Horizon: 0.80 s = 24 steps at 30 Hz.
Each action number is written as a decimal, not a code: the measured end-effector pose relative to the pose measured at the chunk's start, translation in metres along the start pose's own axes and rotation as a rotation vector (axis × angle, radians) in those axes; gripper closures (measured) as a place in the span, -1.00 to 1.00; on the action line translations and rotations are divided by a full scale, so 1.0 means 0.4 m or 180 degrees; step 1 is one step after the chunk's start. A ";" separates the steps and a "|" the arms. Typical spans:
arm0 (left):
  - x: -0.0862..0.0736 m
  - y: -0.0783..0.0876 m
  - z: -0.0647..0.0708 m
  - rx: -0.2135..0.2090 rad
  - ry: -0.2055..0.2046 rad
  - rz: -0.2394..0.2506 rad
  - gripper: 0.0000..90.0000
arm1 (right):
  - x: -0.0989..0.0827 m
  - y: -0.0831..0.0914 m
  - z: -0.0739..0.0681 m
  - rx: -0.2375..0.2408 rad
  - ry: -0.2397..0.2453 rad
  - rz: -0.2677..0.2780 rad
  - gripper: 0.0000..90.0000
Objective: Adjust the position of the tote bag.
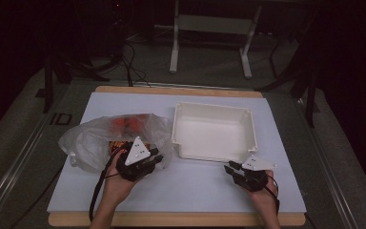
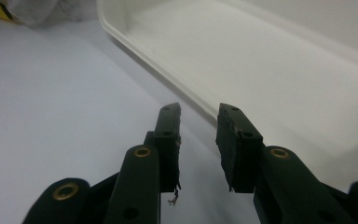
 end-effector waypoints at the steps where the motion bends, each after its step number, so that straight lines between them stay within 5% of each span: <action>1: 0.029 -0.010 0.008 -0.0057 -0.0085 0.0036 0.60 | 0.013 -0.010 -0.016 0.0049 0.0046 0.0016 0.54; 11: 0.121 -0.082 0.059 -0.0279 -0.0333 0.0130 0.57 | 0.044 -0.053 -0.090 0.0331 0.0173 0.0029 0.50; 19: 0.123 -0.144 0.081 -0.0355 -0.0432 -0.0047 0.54 | 0.067 -0.068 -0.130 0.0549 0.0184 0.0102 0.44; 24: 0.120 -0.138 0.076 -0.0323 -0.0401 -0.0020 0.53 | 0.086 -0.067 -0.139 0.0613 0.0179 0.0177 0.40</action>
Point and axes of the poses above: each handheld gripper's, and its own axes: y roughly backward along the jaws, x roughly out of its top, z roughly to its right, the point moved 1 cm from there along -y, roughly forward along the jaws, and after that the axes turned 9 degrees about -y, right-handed, at the moved point
